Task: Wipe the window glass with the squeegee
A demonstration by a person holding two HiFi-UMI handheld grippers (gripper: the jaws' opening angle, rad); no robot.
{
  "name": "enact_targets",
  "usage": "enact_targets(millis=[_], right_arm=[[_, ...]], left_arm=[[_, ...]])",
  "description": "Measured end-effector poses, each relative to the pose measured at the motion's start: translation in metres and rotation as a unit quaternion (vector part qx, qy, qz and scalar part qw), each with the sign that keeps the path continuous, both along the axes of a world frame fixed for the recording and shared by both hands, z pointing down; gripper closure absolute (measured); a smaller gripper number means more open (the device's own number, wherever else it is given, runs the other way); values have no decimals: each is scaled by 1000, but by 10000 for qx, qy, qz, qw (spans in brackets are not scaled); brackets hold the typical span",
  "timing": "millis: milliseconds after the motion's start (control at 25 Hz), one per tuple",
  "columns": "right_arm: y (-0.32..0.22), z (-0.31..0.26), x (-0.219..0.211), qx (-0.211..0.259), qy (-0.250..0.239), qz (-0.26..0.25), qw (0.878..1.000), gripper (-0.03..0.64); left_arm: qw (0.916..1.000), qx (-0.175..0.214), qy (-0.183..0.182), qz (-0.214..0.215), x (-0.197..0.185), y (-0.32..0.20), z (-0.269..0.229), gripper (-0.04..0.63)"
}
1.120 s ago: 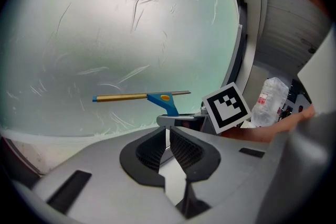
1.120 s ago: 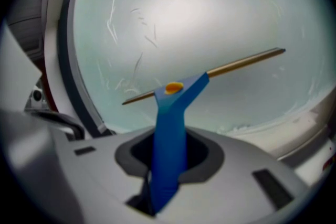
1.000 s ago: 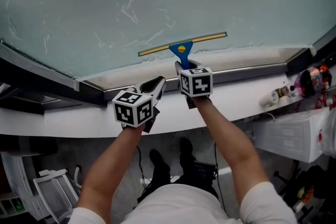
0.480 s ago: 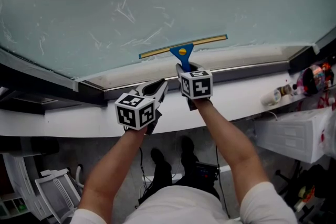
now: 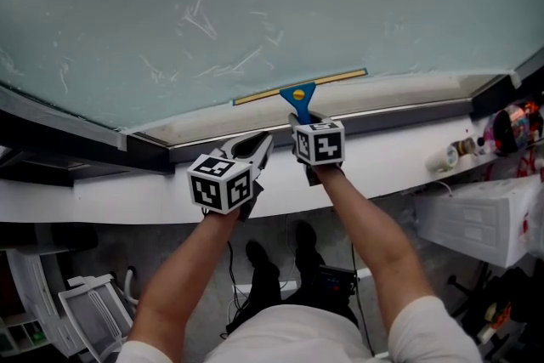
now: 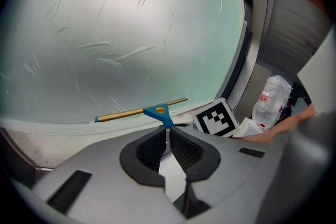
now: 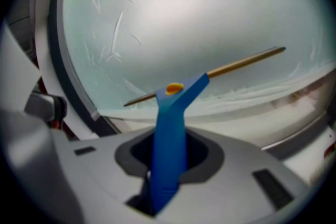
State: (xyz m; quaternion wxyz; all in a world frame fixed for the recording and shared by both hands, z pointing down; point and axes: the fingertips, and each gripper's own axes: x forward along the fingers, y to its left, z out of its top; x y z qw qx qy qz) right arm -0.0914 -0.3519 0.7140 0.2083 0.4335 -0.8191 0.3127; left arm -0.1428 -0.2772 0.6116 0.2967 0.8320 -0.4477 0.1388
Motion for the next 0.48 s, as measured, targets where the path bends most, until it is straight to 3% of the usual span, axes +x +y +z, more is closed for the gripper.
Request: enact_targets(millis=[480], right_arm=[[0, 26, 1, -143, 104, 16, 9998, 512]], left_arm=[[10000, -72, 6, -4, 1, -2, 9, 548]])
